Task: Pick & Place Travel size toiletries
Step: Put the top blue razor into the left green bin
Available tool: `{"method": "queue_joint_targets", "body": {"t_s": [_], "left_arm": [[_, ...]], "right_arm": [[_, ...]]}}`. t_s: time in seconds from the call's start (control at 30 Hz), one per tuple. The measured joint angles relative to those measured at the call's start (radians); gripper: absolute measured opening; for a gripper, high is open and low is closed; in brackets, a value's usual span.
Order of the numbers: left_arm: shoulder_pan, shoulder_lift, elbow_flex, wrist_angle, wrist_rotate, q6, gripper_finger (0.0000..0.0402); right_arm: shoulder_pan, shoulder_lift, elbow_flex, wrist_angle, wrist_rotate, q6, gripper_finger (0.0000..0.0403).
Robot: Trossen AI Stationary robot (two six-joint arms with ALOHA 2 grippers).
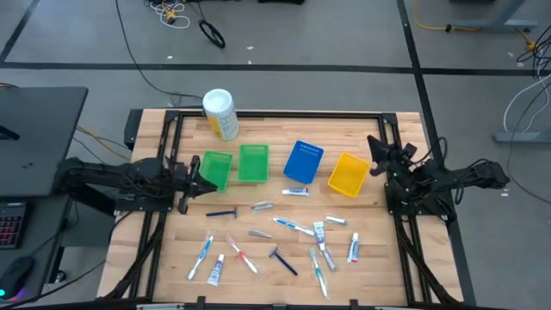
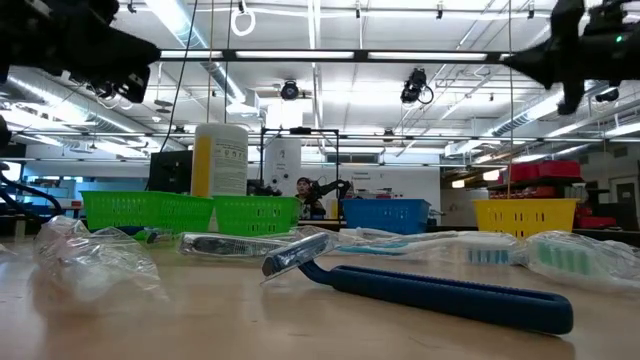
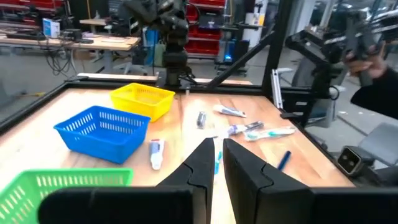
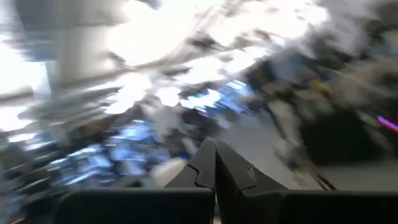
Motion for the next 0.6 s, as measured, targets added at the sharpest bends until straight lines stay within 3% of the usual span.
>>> {"method": "queue_joint_targets", "body": {"t_s": [0.07, 0.17, 0.33, 0.6], "left_arm": [[0.000, 0.048, 0.040, -0.019, 0.016, 0.022, 0.0039], [0.000, 0.110, 0.105, -0.095, 0.014, 0.045, 0.0045], [0.000, 0.197, 0.208, -0.241, -0.020, 0.008, 0.0074], [-0.001, 0.360, 0.256, -0.296, 0.053, -0.094, 0.0115]], "right_arm": [[-0.013, 0.001, 0.001, 0.079, -0.123, -0.054, 0.0001], [-0.023, 0.001, 0.044, 0.111, -0.223, -0.121, 0.0003], [-0.026, 0.076, 0.179, 0.005, -0.271, -0.230, 0.0031], [-0.026, 0.410, 0.406, -0.178, -0.285, -0.273, 0.0096]]}}
